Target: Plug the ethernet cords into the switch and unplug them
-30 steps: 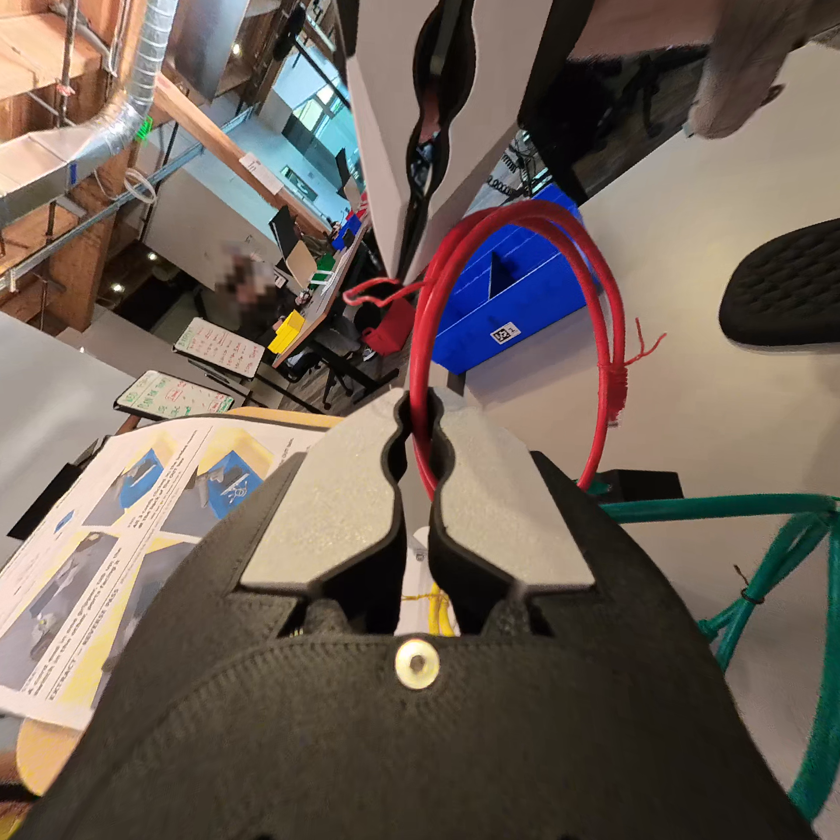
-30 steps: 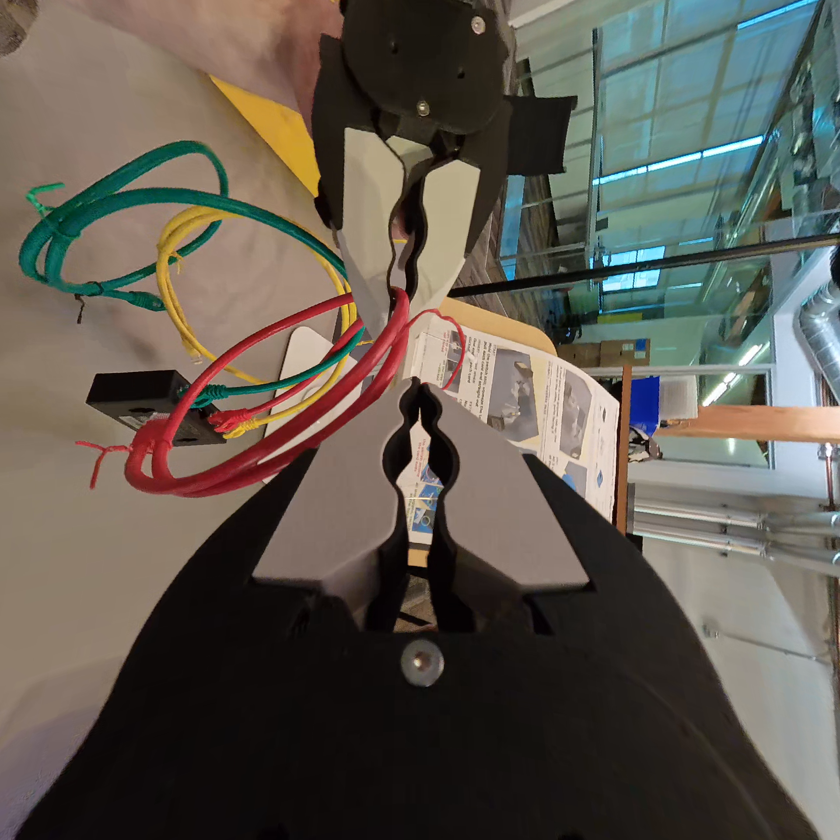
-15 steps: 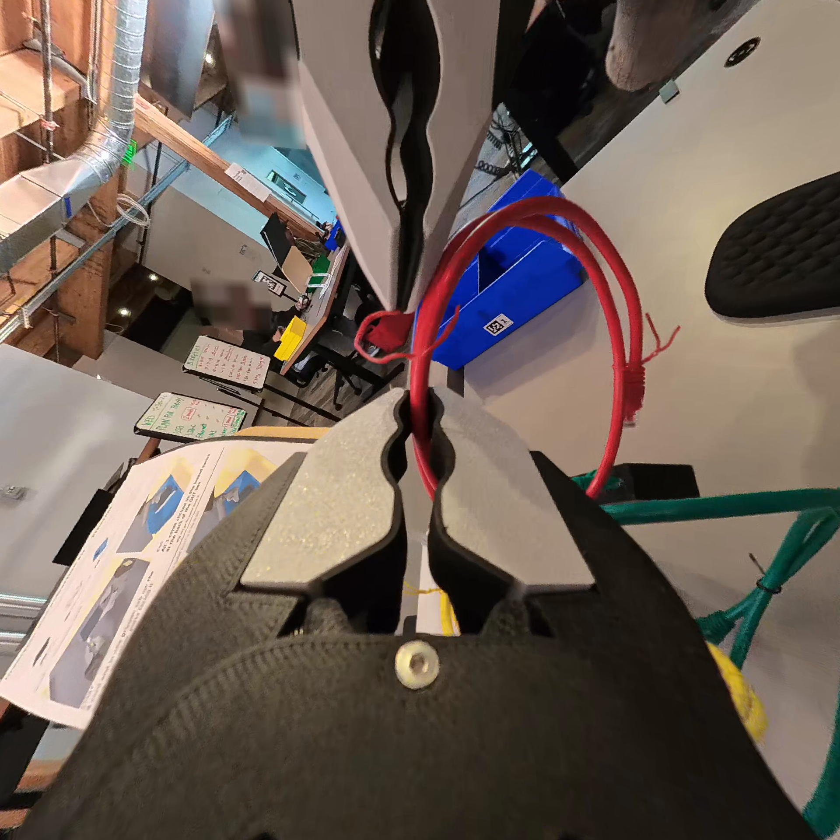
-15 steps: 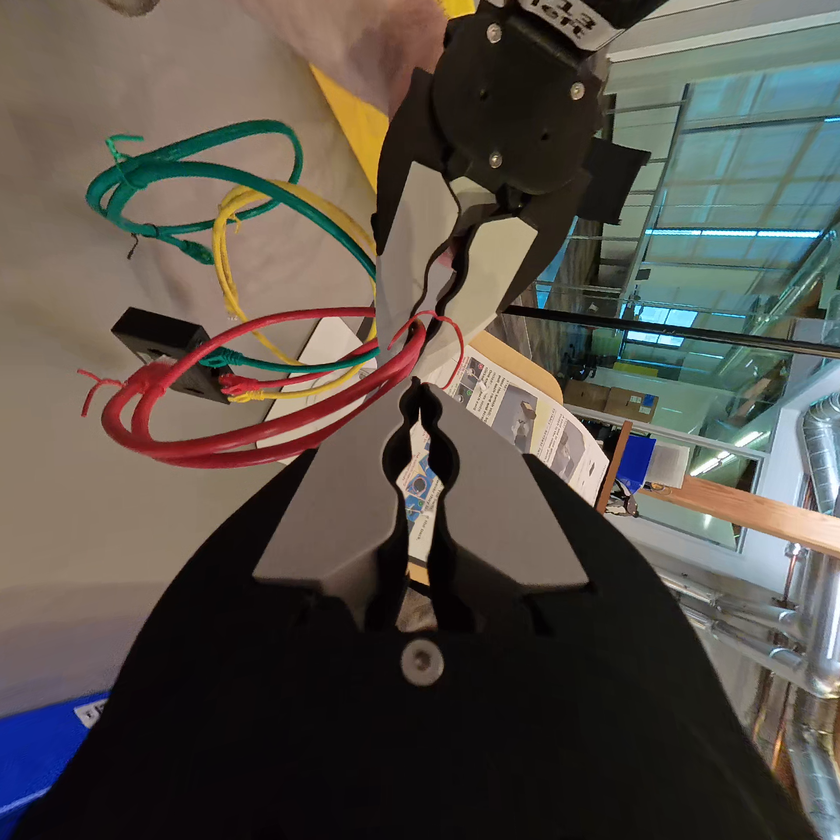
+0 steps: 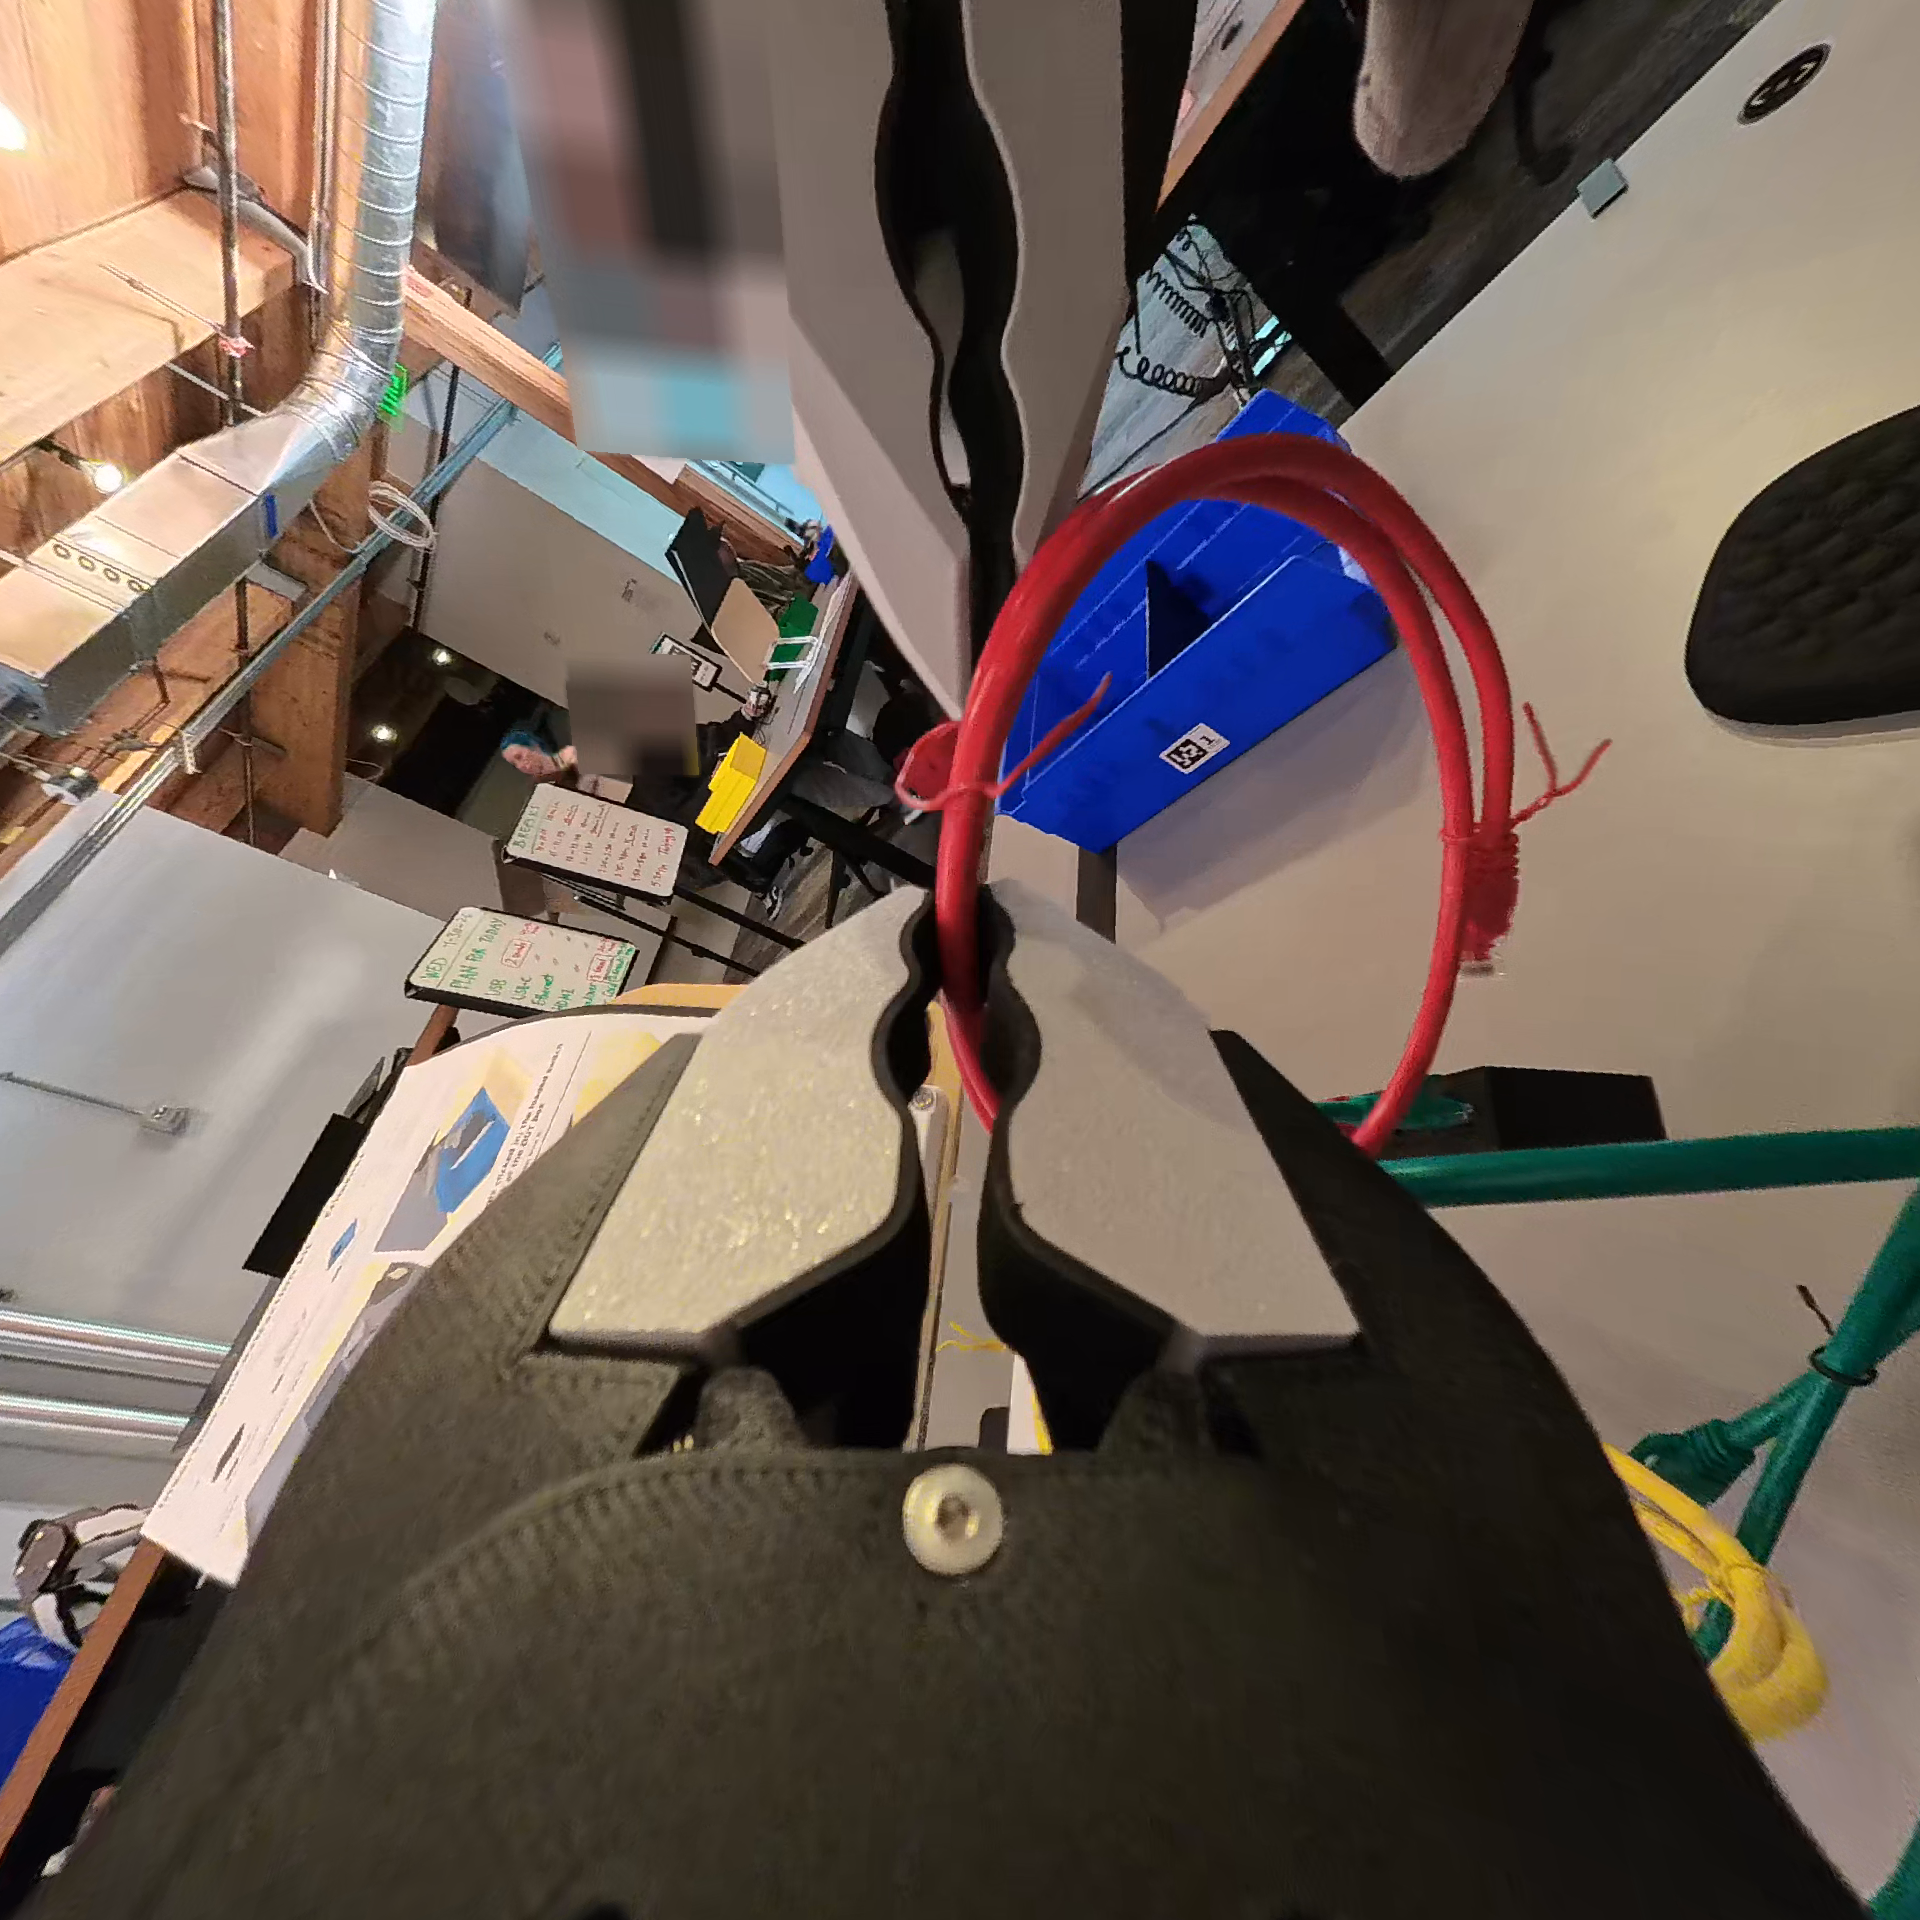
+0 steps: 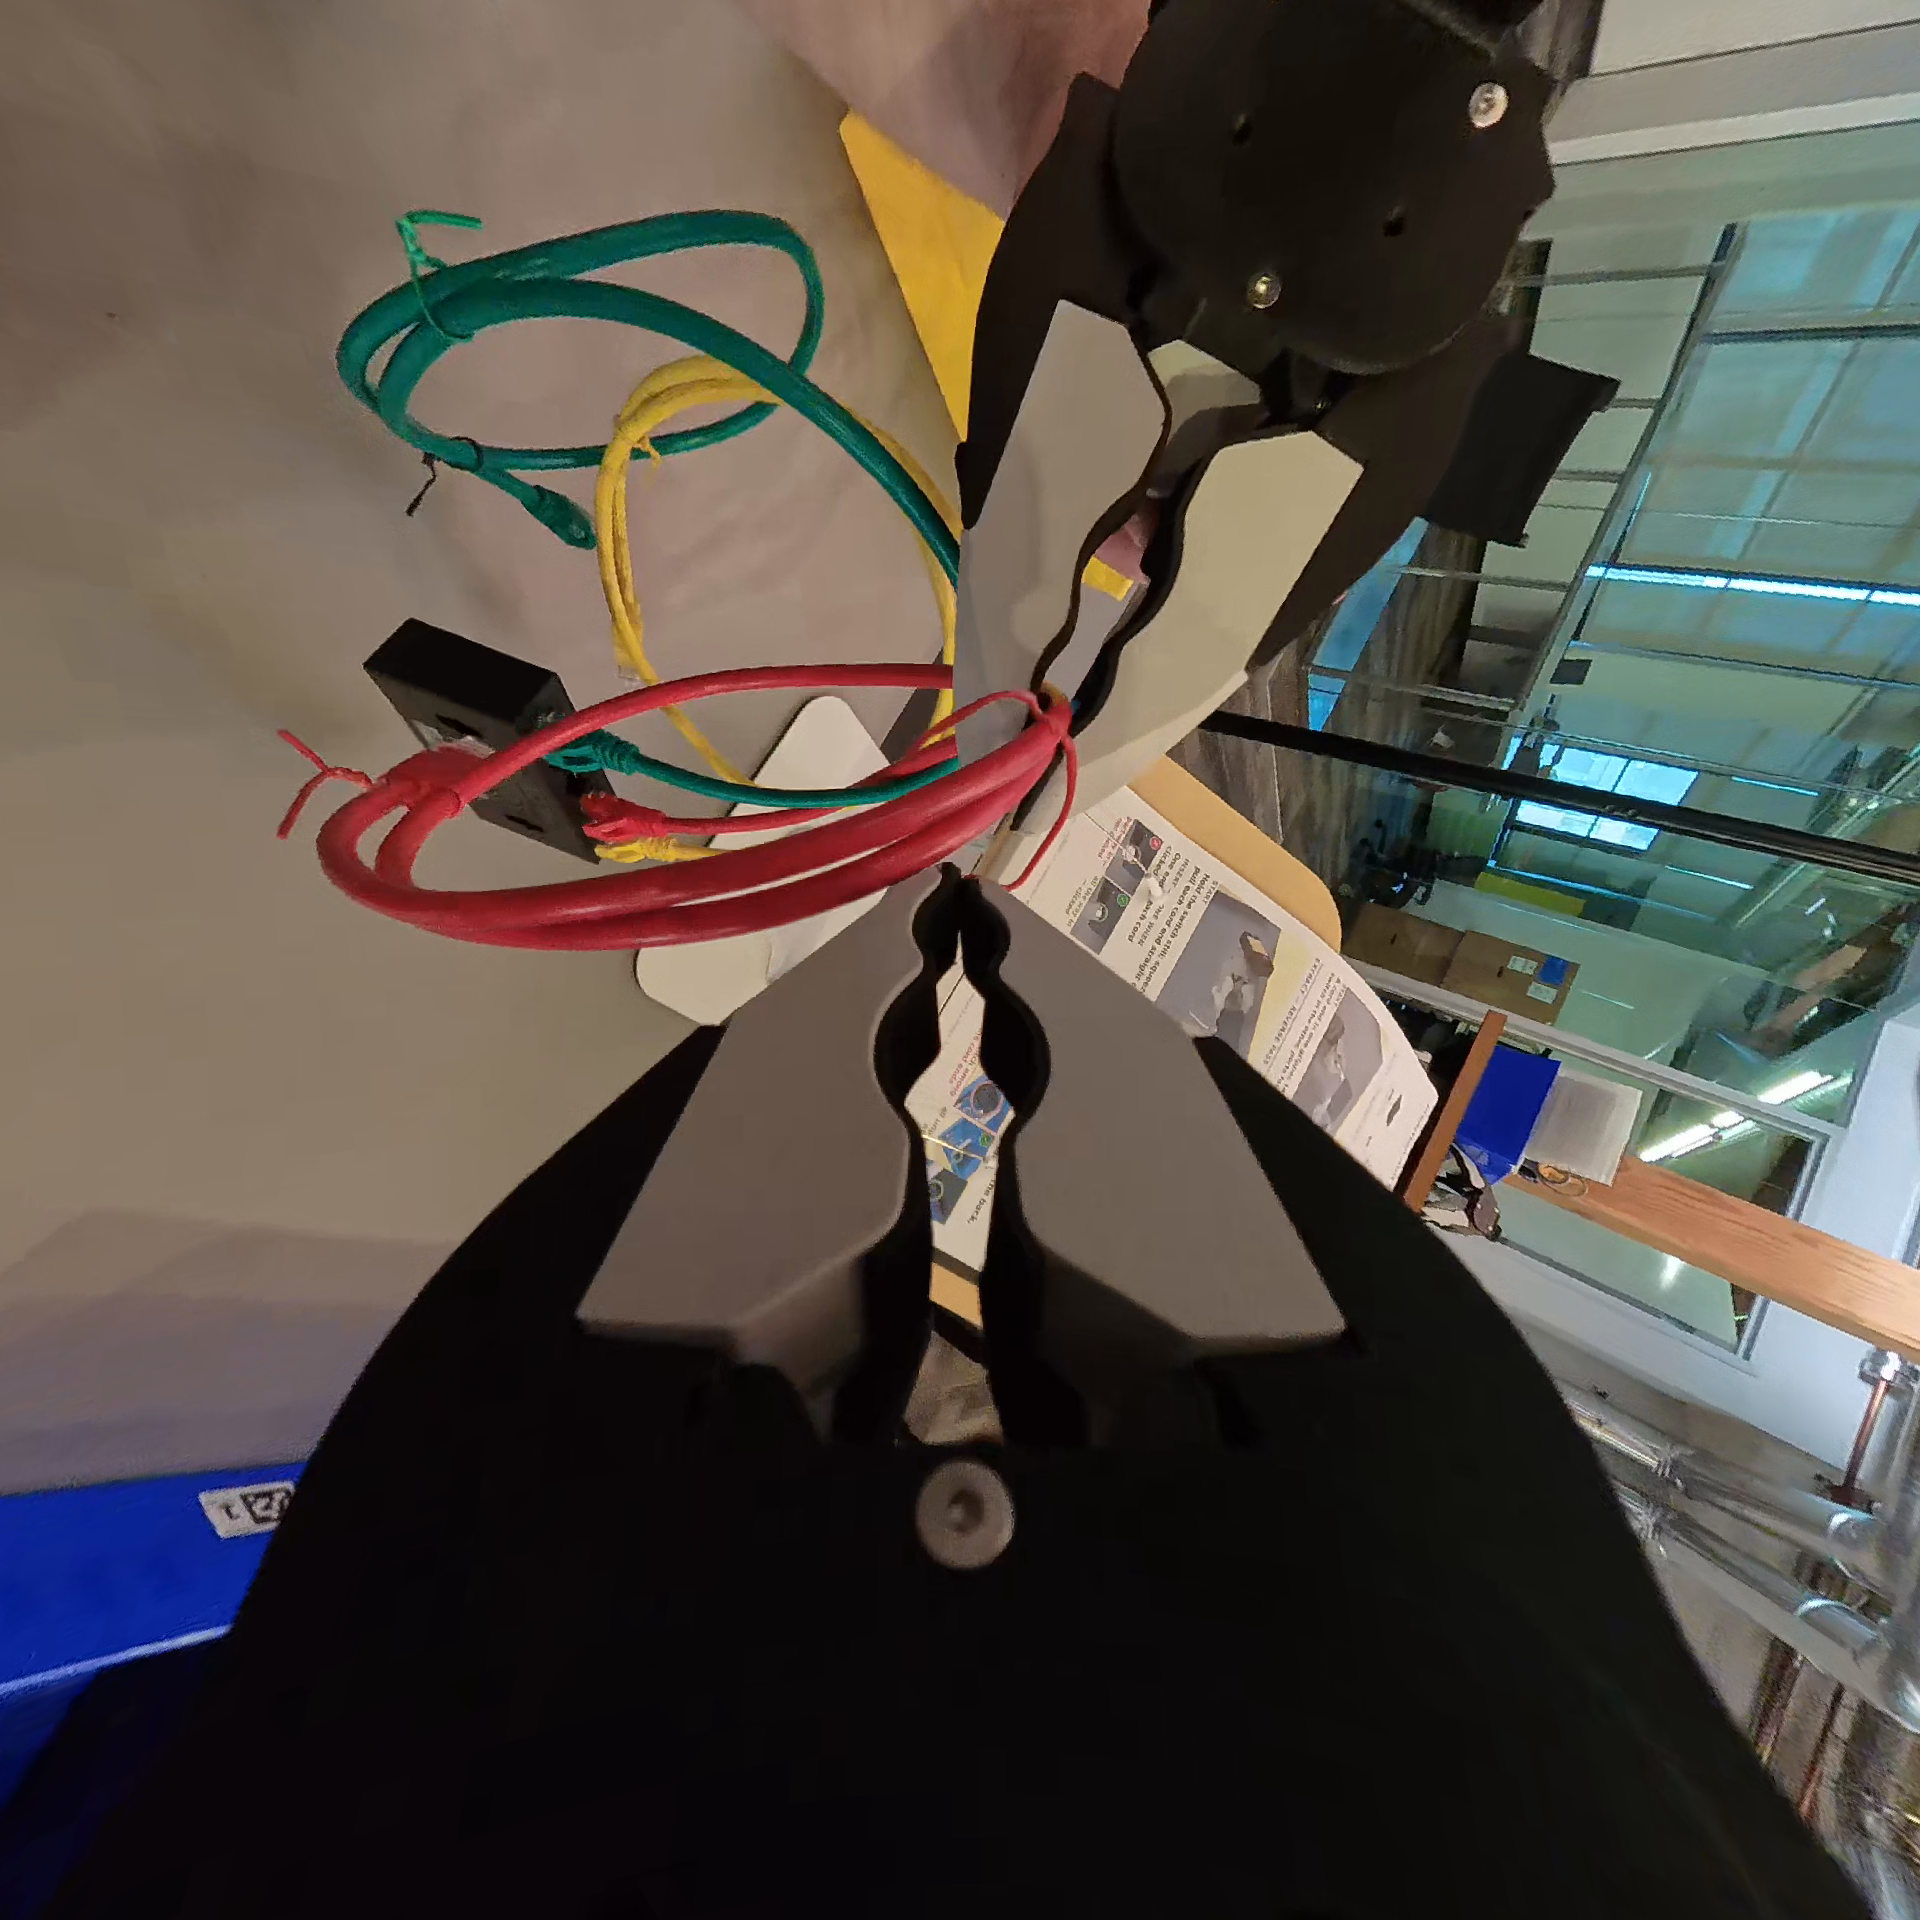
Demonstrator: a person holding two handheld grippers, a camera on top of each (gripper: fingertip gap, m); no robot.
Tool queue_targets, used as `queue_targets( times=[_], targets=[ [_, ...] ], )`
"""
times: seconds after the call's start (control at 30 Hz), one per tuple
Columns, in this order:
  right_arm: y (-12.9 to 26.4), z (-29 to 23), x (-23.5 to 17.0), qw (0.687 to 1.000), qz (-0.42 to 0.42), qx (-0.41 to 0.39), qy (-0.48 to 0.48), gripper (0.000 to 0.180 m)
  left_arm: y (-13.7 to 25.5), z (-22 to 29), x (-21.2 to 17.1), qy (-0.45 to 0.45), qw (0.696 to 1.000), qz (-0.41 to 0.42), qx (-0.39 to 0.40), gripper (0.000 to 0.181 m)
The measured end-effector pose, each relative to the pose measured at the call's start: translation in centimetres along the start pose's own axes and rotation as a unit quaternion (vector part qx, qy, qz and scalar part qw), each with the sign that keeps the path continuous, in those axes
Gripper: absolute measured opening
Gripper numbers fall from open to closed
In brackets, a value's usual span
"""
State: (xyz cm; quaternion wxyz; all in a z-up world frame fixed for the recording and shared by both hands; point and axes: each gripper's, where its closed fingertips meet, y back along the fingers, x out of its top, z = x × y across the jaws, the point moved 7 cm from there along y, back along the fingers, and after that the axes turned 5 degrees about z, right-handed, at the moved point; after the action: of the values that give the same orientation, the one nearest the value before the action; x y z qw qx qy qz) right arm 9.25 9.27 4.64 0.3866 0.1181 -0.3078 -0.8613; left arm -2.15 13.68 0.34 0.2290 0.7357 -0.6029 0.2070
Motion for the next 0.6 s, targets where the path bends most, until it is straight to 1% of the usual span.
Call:
queue_targets(
  times=[0.23,0.6],
  targets=[
    [0.07,-0.01,-0.36,0.999,0.028,-0.018,-0.014,0.000,0.02,-0.14,0.00,-0.005,1.000,-0.003,0.010,0.004],
    [0.31,0.19,-0.67,0.999,0.020,-0.023,-0.022,0.004,-0.11,-0.20,0.11,-0.007,1.000,-0.004,0.018,0.004]
  ],
)
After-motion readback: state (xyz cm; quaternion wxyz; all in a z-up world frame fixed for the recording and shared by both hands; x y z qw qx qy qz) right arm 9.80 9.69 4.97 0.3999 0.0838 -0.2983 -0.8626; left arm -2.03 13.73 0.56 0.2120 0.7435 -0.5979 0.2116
